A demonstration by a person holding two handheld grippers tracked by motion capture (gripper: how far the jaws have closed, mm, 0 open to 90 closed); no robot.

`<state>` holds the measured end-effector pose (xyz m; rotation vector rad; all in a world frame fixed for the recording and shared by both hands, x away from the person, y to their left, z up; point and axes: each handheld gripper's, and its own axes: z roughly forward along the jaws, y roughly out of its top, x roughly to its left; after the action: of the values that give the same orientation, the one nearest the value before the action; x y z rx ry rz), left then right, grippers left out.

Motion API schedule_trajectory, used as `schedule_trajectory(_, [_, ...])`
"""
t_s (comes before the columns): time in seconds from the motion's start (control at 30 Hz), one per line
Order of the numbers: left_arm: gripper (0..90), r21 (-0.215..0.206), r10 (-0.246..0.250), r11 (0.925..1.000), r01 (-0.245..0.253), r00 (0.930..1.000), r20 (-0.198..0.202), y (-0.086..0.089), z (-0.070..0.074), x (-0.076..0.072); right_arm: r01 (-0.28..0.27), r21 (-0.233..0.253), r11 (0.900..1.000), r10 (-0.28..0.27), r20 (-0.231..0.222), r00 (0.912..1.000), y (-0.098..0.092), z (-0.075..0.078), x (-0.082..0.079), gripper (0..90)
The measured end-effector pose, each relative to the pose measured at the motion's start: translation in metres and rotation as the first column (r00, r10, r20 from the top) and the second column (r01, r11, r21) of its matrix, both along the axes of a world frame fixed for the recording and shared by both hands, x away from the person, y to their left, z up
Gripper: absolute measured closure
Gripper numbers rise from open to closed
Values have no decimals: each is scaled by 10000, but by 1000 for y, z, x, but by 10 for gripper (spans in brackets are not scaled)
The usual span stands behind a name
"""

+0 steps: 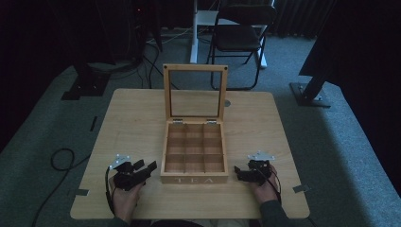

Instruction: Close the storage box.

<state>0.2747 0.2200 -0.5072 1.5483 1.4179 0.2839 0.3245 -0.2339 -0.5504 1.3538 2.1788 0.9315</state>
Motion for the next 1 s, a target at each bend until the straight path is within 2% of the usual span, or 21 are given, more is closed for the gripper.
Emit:
schedule_trajectory(0.1, [346, -122, 120, 9999, -121, 9999, -96, 1, 0, 0, -122, 12, 9999, 122, 13, 9999, 0, 0, 0, 112])
schedule_trajectory(0.33, [345, 44, 227, 9997, -227, 9997, -87, 1, 0, 0, -251, -1, 9997, 251, 10, 9997, 2, 0, -1, 111])
schedule_trajectory(0.53, [336, 145, 76, 9999, -78, 9999, 112, 1, 7, 1, -304, 3, 9995, 304, -2, 9995, 3, 0, -2, 111])
schedule_trajectory(0.6, [331, 126, -123, 9998, 122, 9999, 52, 2, 9, 4, -307, 4, 9995, 307, -2, 9995, 3, 0, -2, 111])
schedule_trajectory(0.77, [331, 125, -359, 9993, 357, 9992, 200, 4, 18, 10, -313, 3, 9995, 313, -2, 9995, 3, 0, -2, 111])
schedule_trajectory(1.0, [332, 171, -457, 9988, 452, 9985, 314, 11, 30, 14, -313, 4, 9995, 313, -1, 9995, 3, 0, -2, 111])
